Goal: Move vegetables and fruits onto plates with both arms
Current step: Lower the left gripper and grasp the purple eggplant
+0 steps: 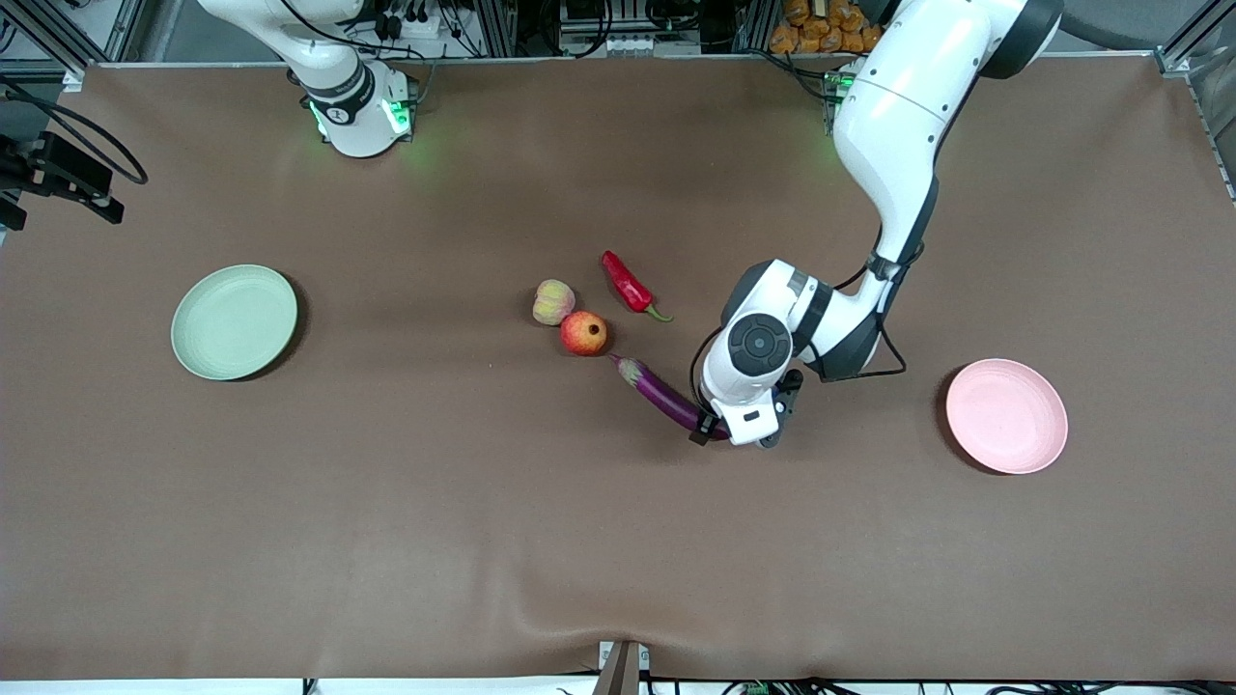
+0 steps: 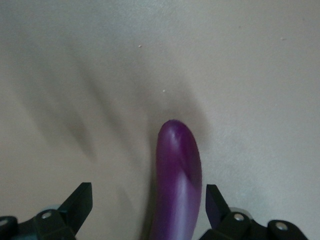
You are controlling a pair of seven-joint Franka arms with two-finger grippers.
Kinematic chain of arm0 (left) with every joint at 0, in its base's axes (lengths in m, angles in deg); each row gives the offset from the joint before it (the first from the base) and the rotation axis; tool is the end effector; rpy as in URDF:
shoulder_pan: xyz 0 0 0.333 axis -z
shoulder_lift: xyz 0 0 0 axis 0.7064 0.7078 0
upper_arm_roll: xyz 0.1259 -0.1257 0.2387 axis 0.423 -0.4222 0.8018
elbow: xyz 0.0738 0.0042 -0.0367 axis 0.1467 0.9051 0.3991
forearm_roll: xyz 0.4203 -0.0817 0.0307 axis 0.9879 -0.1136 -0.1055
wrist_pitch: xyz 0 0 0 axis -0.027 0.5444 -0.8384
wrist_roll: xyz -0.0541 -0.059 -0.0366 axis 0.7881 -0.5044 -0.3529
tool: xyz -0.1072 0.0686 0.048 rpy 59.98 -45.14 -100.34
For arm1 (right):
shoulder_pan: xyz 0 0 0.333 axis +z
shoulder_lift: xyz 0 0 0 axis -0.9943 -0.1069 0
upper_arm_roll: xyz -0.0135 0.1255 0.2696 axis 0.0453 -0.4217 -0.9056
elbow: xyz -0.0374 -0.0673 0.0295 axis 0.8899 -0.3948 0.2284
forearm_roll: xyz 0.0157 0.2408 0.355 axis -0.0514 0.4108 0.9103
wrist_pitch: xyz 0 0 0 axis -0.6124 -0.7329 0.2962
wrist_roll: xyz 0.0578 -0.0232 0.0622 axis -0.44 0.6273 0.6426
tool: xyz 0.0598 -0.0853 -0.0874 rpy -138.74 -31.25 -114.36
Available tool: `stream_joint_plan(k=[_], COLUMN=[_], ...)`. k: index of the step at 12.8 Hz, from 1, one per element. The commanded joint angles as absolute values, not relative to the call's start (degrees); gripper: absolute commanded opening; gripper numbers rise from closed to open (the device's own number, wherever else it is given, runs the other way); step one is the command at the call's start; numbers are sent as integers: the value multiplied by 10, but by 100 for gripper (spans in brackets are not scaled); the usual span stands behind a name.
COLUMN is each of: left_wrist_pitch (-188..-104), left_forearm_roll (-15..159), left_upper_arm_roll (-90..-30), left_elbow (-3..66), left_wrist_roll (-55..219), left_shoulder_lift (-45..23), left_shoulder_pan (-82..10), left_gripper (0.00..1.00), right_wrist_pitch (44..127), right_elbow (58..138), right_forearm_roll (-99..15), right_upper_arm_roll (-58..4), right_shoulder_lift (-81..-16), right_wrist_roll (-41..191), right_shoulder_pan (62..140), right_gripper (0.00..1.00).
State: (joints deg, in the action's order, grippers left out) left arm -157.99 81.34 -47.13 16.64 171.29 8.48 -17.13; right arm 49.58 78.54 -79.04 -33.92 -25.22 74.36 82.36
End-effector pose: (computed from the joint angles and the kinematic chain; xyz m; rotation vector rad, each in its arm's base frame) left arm 0.6197 -0.3939 0.1457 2.6457 1.6543 -0.0921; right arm 0.5707 -0.0014 0.6532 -3.1376 -0.1121 -0.0067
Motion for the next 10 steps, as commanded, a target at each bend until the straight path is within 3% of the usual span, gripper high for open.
stream_joint_plan(k=[1, 7, 9, 10], left_wrist_pitch=[-1594, -1634, -1638, -1638], left_forearm_roll=[828, 836, 836, 836], left_upper_arm_roll=[-468, -466, -444, -432], left_elbow=[152, 151, 149, 149], left_wrist_roll=[1729, 1735, 1749, 1752], left_shoulder_lift=[101, 123, 125, 125], left_shoulder_pan=[-166, -154, -134, -125], left_gripper=[100, 100, 26, 13], right_wrist_pitch=[495, 495, 495, 495], right_elbow=[786, 786, 786, 786], right_forearm_roll=[-783, -783, -784, -784], right_upper_arm_roll=[-340, -340, -340, -340], right_shoulder_lift=[-249, -249, -249, -249], right_wrist_roll=[748, 748, 748, 748], right_shoulder_pan=[822, 822, 822, 822], right_gripper=[100, 100, 100, 100])
